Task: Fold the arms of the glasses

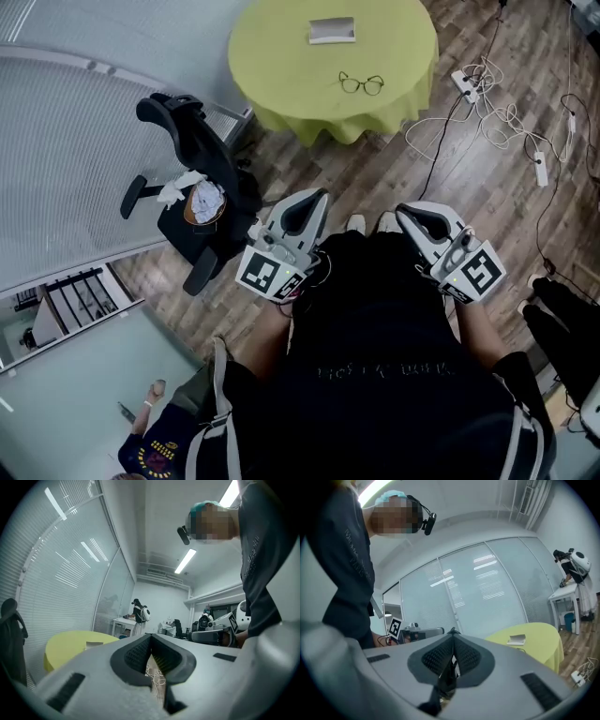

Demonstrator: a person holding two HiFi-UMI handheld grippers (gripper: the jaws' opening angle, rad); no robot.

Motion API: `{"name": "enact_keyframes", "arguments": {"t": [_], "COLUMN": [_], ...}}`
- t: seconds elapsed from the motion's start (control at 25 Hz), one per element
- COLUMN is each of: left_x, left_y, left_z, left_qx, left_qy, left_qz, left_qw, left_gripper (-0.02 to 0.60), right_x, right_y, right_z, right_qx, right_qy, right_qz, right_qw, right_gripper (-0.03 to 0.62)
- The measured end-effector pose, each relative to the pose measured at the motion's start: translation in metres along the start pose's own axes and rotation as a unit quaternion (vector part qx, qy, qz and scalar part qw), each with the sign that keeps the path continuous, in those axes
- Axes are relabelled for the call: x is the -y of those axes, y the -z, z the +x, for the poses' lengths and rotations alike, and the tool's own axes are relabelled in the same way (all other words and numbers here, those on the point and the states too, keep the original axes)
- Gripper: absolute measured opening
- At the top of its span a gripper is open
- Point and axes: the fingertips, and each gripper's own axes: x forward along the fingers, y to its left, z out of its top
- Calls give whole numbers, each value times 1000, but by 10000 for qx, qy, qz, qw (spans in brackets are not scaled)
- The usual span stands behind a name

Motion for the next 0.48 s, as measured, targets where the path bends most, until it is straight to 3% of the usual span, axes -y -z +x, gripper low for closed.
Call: {"name": "enact_keyframes", "arguments": {"t": [0.16,0.48], "left_x": [4,-8], "left_y": [1,11], "left_z": [-6,-4], "left_qx": [-34,-32], "left_qy": [-194,-289], "left_qz": [125,17], "left_qw": [9997,9996], "left_gripper": [18,18], "right_x": [8,16], "right_y": [6,21], "right_z": [-6,6], "right_qx": [-20,-230], "right_qy": [-49,-19], "right_qz": [-31,51], "right_qw": [10000,9997], "right_gripper": [31,31]}}
